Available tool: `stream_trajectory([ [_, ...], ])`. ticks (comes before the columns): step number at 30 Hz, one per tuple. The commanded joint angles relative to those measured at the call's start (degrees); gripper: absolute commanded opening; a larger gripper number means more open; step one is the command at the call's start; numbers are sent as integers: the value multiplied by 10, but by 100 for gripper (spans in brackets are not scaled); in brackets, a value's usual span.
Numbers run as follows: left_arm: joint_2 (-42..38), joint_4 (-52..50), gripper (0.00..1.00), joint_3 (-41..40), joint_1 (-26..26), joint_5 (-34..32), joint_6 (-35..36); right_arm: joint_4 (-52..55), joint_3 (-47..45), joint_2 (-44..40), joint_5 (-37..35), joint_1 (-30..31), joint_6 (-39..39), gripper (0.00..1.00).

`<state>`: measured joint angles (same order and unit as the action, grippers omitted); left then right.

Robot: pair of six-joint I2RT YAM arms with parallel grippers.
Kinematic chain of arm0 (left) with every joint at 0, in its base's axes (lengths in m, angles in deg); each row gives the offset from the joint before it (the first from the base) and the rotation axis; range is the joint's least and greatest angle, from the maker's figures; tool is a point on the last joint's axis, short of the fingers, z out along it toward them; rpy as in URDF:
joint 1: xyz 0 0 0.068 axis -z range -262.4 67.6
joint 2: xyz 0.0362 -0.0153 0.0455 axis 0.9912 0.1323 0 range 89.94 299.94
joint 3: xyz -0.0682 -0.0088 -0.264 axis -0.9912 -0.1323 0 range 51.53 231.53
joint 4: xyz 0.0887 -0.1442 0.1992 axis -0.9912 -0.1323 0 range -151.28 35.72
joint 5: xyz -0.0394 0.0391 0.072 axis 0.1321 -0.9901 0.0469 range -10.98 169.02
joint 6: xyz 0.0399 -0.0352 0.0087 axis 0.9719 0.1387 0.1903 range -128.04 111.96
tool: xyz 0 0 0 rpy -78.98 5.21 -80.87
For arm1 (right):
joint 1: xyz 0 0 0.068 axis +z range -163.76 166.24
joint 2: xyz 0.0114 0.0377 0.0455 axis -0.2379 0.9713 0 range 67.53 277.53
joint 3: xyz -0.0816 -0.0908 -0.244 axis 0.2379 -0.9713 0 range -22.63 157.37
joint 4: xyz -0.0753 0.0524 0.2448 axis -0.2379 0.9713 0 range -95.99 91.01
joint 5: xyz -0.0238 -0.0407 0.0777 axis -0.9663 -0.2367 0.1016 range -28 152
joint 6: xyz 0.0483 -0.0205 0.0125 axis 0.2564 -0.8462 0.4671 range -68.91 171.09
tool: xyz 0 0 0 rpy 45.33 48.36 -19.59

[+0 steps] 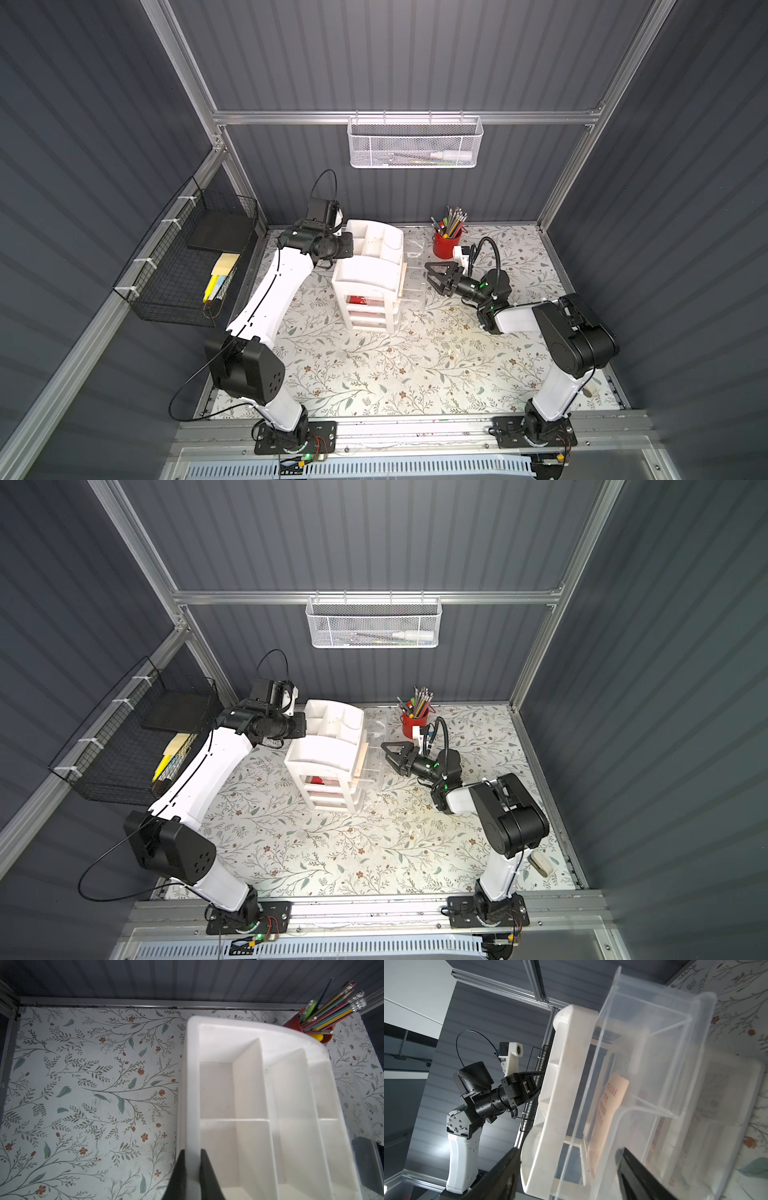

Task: Take the postcards out of the drawer
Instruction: Open the drawer in the storage box.

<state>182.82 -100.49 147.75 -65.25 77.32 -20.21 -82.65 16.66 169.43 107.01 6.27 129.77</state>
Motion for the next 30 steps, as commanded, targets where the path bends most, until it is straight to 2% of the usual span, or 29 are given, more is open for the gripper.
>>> stream_trajectory([
  [1,-30,-13,0,-6,-8,-34,7,-41,-1,5,13,-7,-17,71],
  [5,-40,-15,0,-13,-8,-40,5,-17,4,4,24,-10,-27,65],
  [12,-48,-8,0,-23,-8,-32,0,111,28,-23,43,-7,-93,62],
  [19,-49,0,0,-31,-7,-24,-4,262,59,-53,49,9,-157,64],
  [30,-49,2,0,-36,-7,-23,0,285,62,-40,39,18,-163,66],
])
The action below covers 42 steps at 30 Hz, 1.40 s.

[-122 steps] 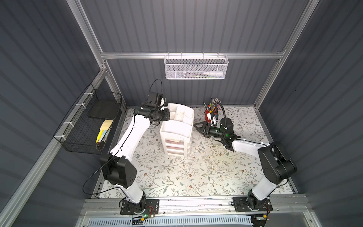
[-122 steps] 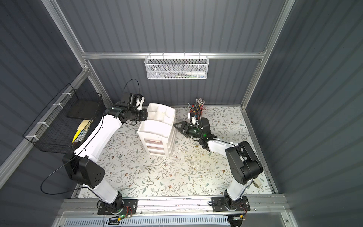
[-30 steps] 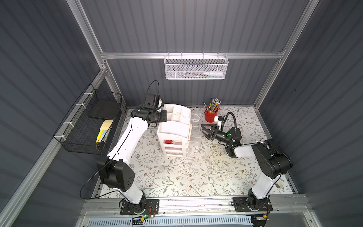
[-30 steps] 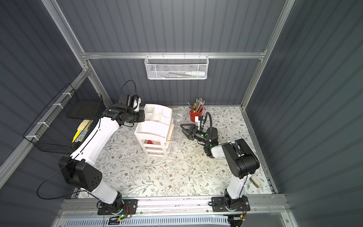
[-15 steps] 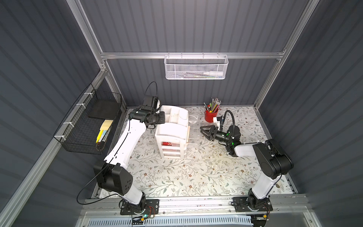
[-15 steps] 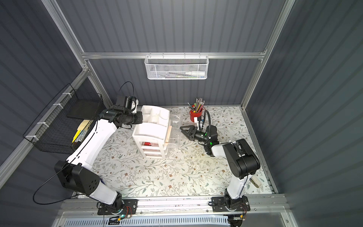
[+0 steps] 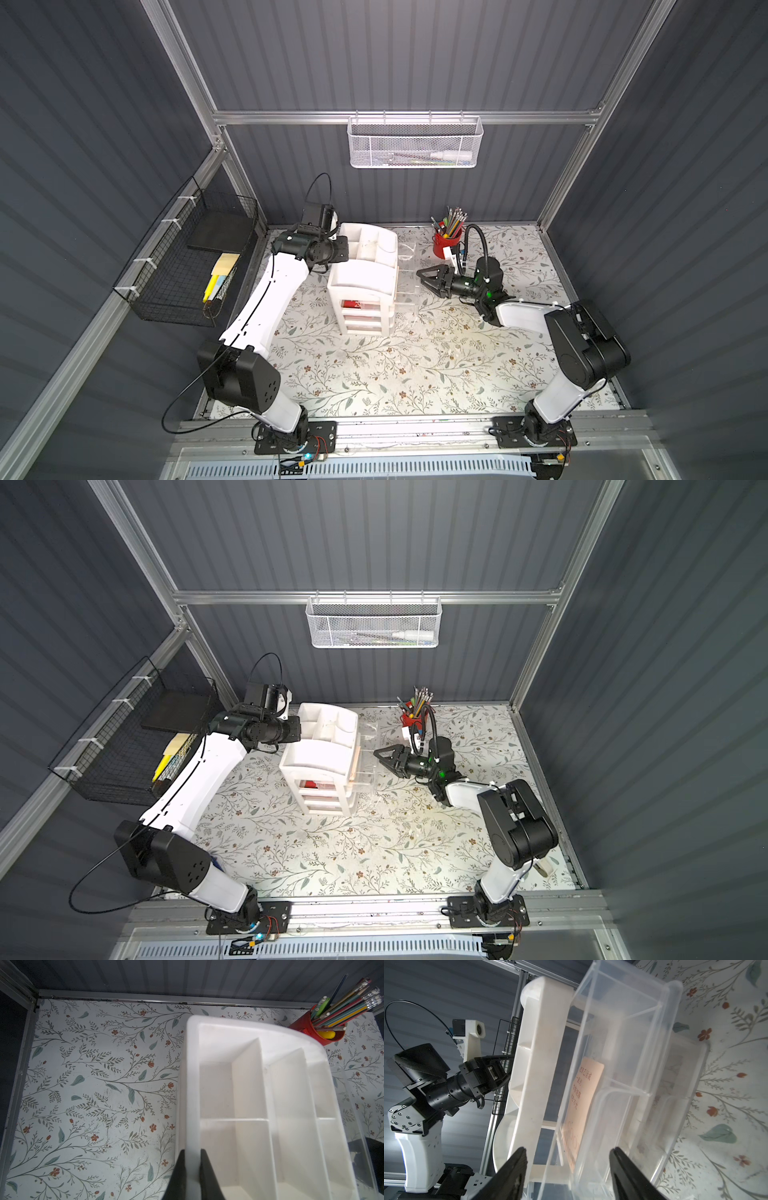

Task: Take the postcards out of the drawer
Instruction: Open the drawer in the storage box.

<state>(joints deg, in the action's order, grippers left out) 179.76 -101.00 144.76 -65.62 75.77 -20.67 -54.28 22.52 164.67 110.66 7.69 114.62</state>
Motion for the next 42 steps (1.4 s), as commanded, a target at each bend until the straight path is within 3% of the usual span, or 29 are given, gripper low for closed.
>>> stream_trajectory([
  [1,-19,7,0,-7,-4,-7,5,1,4,8,3,4,-12,66],
  [12,-20,9,0,-11,-3,-2,5,22,22,14,3,12,-23,58],
  [27,-23,7,0,-14,-4,-13,-1,47,31,9,3,15,-35,38],
  [42,-34,-4,0,-13,-4,-38,2,115,26,-31,13,-11,-66,37],
])
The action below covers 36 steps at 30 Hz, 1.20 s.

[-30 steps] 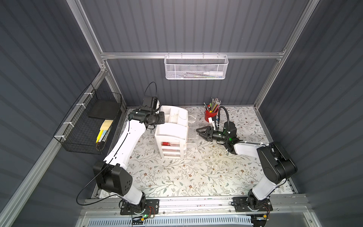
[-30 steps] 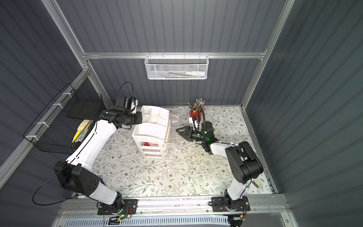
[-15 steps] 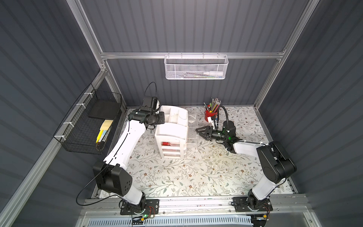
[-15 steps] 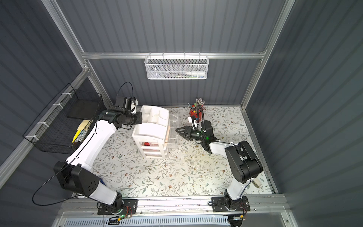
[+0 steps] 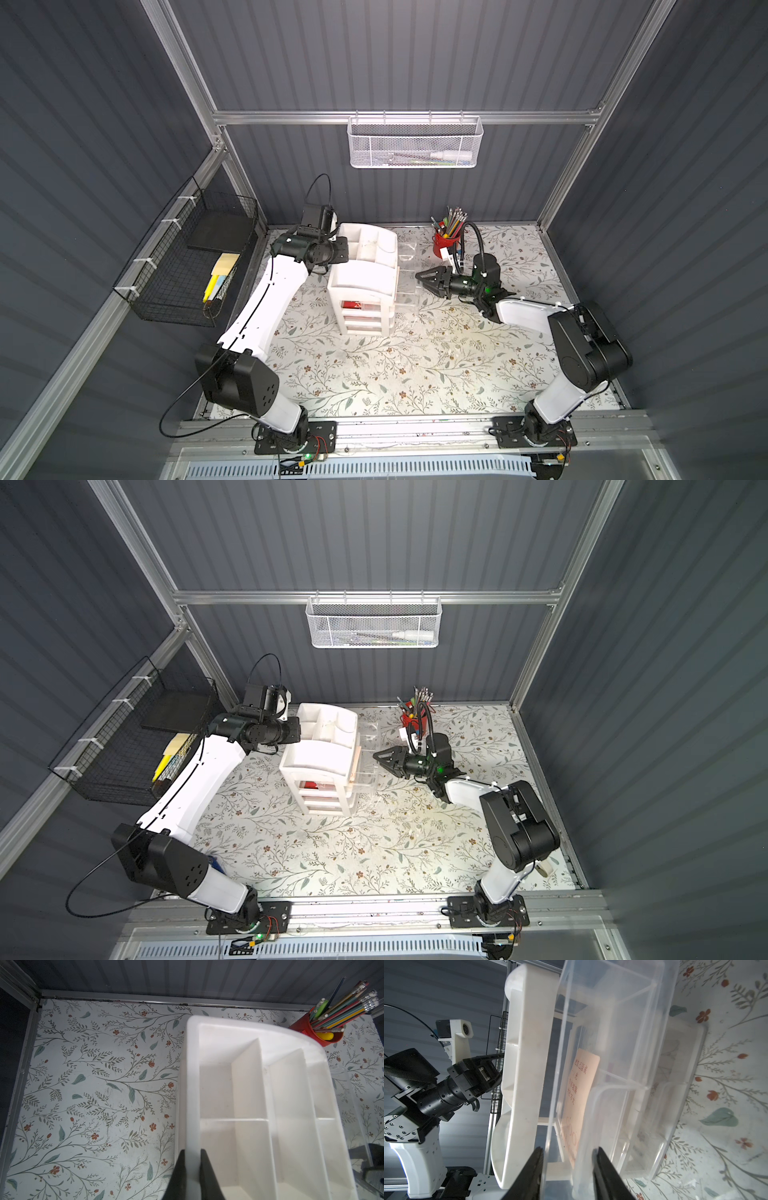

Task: Take the postcards out of the drawer
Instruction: Open the drawer in the storage box.

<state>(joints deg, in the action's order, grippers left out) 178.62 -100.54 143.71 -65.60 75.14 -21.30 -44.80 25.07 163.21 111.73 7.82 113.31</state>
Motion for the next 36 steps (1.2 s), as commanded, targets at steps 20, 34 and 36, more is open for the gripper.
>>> stream_trajectory([
  [20,-24,-27,0,7,-5,-61,4,139,36,-48,30,-48,-97,37],
  [34,-31,-19,0,-6,-5,-43,-2,188,56,-42,30,-48,-120,52],
  [36,-33,-20,0,-8,-5,-44,-3,200,60,-43,27,-48,-128,55],
])
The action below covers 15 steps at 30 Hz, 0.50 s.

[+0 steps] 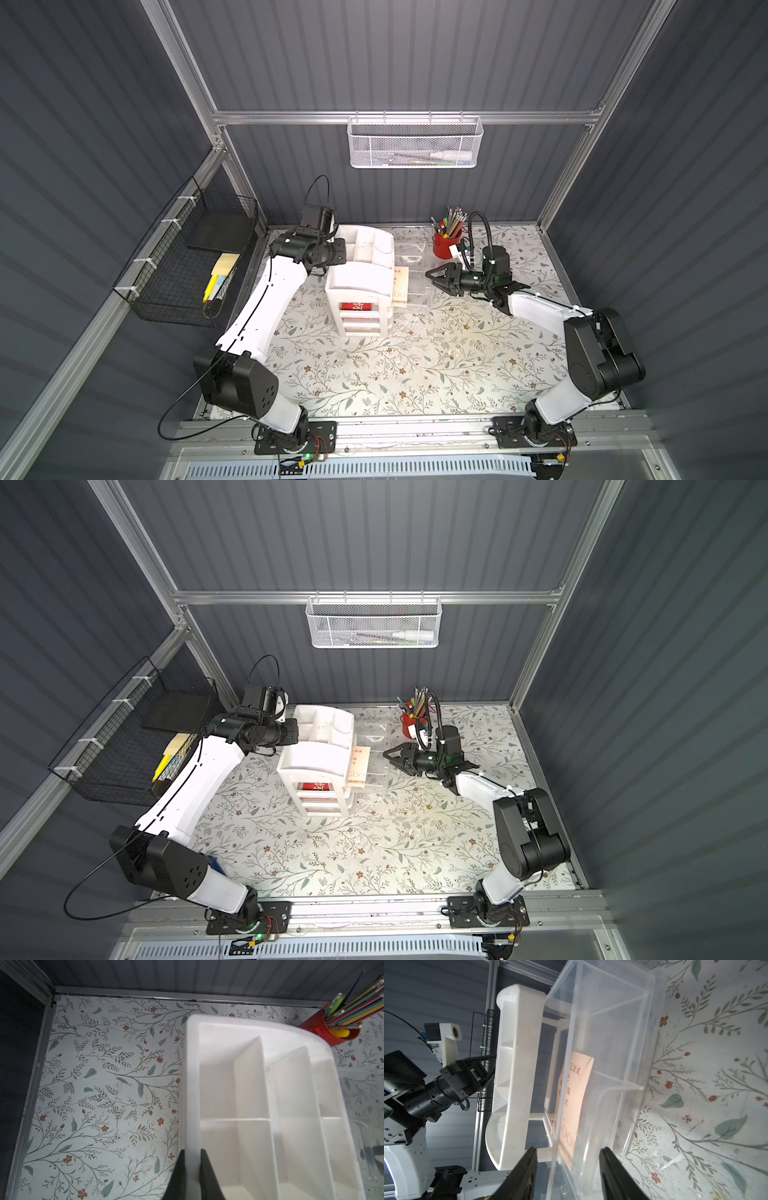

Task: Take the postcards out of the drawer
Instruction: Open the drawer in the storage box.

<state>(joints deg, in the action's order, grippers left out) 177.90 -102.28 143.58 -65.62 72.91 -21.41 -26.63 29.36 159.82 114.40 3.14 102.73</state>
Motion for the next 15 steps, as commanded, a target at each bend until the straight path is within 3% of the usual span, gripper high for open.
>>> stream_trajectory([
  [1,-28,-2,0,-9,-5,-20,-3,30,22,-10,-3,-1,-27,56],
  [6,-33,-1,0,-15,-5,-16,-11,112,48,-27,-35,-1,-71,60],
  [15,-57,-2,0,-30,-5,-20,-32,320,123,-97,-161,2,-174,66],
])
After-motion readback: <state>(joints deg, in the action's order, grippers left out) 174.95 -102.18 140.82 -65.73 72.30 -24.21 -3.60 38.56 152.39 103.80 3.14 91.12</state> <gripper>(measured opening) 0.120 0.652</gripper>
